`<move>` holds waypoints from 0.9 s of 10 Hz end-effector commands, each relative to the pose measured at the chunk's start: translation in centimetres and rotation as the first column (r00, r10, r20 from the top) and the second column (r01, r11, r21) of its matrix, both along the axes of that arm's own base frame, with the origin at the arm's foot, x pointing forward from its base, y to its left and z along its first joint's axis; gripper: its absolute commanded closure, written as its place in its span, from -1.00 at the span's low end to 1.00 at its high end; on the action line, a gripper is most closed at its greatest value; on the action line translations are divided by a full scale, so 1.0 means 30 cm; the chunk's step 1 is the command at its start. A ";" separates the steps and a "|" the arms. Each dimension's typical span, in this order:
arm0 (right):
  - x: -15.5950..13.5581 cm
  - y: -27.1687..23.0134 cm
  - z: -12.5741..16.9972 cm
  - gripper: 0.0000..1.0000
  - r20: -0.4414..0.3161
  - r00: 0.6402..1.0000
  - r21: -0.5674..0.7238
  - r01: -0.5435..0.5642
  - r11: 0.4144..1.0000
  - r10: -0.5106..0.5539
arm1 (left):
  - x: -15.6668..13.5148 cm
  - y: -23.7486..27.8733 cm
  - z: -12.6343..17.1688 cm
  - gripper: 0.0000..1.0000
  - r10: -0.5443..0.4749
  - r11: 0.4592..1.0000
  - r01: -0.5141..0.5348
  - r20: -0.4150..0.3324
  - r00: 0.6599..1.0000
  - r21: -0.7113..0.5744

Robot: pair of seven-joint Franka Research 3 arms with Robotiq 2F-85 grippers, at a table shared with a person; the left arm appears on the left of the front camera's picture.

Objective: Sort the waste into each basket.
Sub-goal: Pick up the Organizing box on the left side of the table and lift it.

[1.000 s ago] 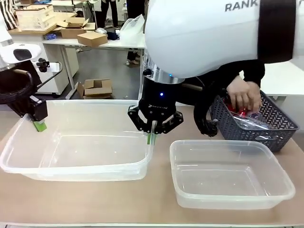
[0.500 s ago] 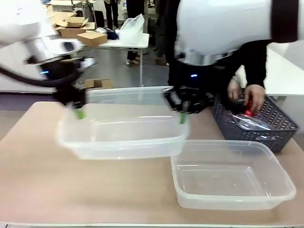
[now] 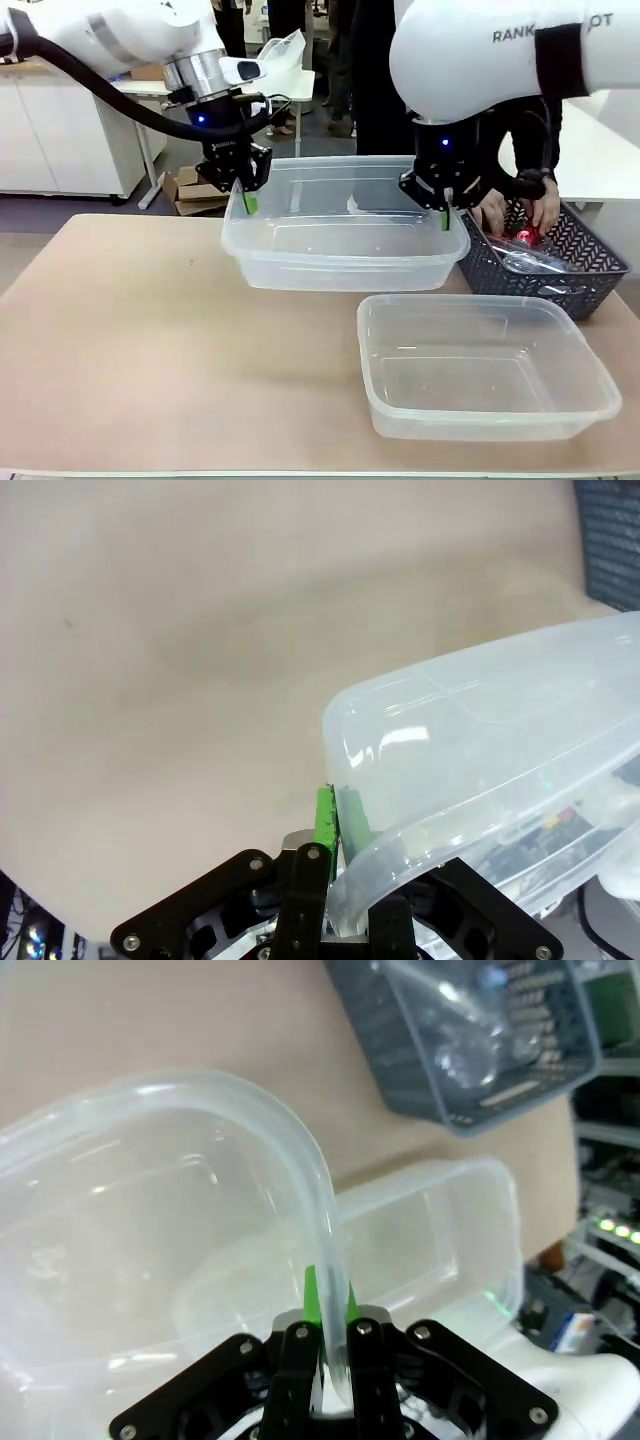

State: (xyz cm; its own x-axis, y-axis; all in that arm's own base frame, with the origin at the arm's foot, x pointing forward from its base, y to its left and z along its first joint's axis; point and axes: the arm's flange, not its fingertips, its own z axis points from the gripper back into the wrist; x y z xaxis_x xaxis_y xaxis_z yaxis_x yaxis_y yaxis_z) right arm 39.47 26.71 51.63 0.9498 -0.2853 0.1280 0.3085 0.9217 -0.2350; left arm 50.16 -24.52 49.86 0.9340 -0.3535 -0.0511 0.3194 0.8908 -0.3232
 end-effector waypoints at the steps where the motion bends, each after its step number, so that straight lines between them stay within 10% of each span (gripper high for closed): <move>1: 0.050 -0.033 -0.042 0.92 -0.079 0.997 0.108 0.018 0.994 -0.010 | -0.035 0.102 0.036 0.89 0.049 0.996 -0.053 0.054 0.997 0.068; 9: 0.057 0.054 -0.035 0.92 -0.046 0.994 0.257 -0.085 0.963 0.100 | 0.001 0.182 -0.029 0.89 0.114 0.990 -0.116 0.029 0.993 0.078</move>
State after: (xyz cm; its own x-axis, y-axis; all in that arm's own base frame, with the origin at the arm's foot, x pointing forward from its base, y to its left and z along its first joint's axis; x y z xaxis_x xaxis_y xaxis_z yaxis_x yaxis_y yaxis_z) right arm 40.97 28.49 50.22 0.9831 -0.1826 0.0082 0.1826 0.9832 0.0082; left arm 50.04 -18.87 48.57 0.9714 -0.2307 -0.0563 0.2103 0.9459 -0.2471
